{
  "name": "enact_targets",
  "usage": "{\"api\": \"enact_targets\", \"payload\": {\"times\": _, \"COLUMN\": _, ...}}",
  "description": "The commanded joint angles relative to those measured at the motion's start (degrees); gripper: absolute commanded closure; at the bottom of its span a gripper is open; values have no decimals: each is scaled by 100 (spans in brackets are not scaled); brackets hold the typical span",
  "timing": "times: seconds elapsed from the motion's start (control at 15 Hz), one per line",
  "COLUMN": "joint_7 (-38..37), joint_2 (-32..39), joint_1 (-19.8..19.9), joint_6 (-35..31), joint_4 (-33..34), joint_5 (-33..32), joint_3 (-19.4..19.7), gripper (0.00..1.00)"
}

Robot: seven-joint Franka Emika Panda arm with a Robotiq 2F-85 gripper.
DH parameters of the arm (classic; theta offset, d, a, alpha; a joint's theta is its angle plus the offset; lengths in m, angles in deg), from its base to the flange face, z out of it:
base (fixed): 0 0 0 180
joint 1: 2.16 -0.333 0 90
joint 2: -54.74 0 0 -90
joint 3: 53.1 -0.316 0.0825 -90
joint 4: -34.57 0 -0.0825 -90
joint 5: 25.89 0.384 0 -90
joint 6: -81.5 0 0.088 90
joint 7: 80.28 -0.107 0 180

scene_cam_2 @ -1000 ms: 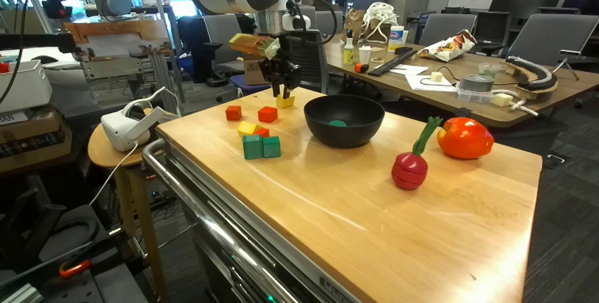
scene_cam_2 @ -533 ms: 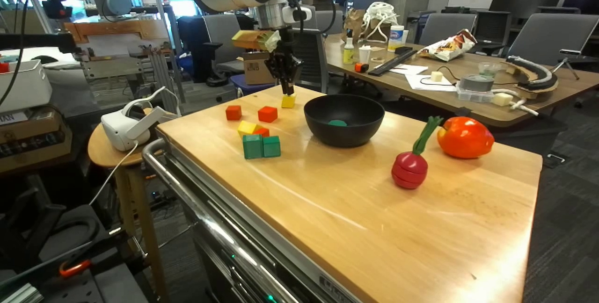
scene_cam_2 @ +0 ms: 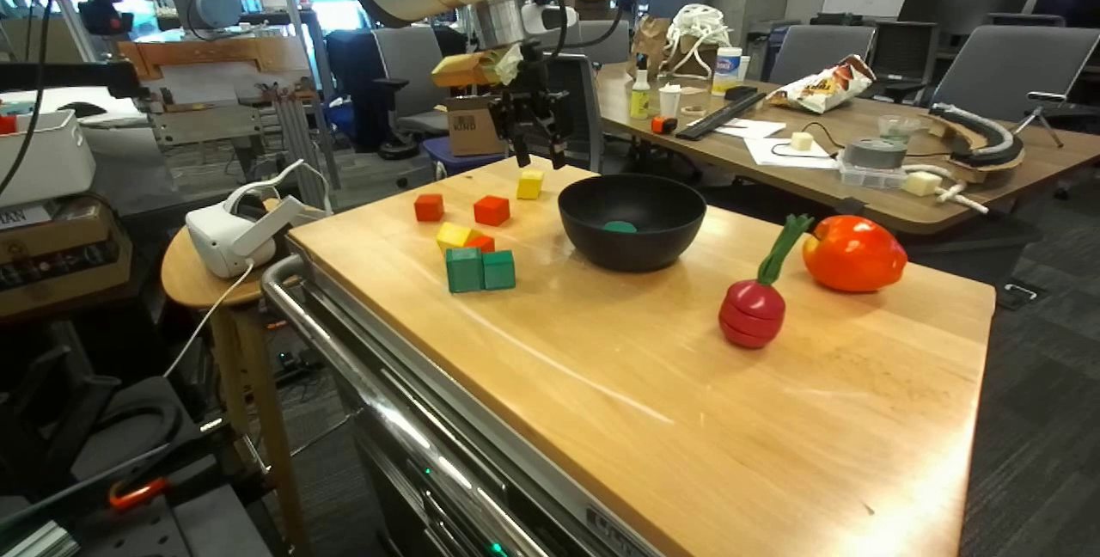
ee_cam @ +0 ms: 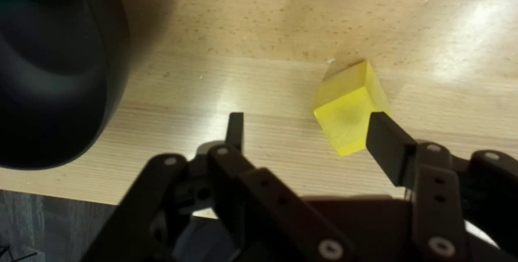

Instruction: Move the apple to the top right corner of the countertop, place all the blocks inside the black bowl, put the radish in the bowl

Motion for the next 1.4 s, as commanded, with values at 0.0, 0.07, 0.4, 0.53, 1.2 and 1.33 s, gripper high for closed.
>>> {"api": "enact_targets", "payload": {"times": 0.0, "joint_7": 850, "joint_2": 213, "joint_1": 101, "joint_6": 401, "joint_4": 459, "joint_5": 49, "joint_3": -160, "gripper": 0}}
{"api": "enact_targets", "payload": {"times": 0.07, "joint_7": 1274, "joint_2": 285, "joint_1": 159, "joint_6": 487, "joint_4": 560, "joint_5": 73, "joint_3": -230, "gripper": 0}}
{"api": "enact_targets", "payload": {"times": 0.4, "joint_7": 3041, "joint_2": 725, "joint_1": 450, "joint_6": 917, "joint_4": 1119, "joint_5": 238, "joint_3": -507, "gripper": 0}}
{"api": "enact_targets", "payload": {"times": 0.53, "joint_7": 3699, "joint_2": 907, "joint_1": 578, "joint_6": 1122, "joint_4": 1344, "joint_5": 324, "joint_3": -618, "gripper": 0}}
{"api": "enact_targets", "payload": {"times": 1.2, "joint_7": 4820, "joint_2": 1515, "joint_1": 697, "joint_6": 1890, "joint_4": 2195, "joint_5": 440, "joint_3": -800, "gripper": 73}}
{"api": "enact_targets", "payload": {"times": 1.33, "joint_7": 4862, "joint_2": 1563, "joint_1": 673, "joint_6": 1971, "joint_4": 2288, "joint_5": 416, "joint_3": -823, "gripper": 89}}
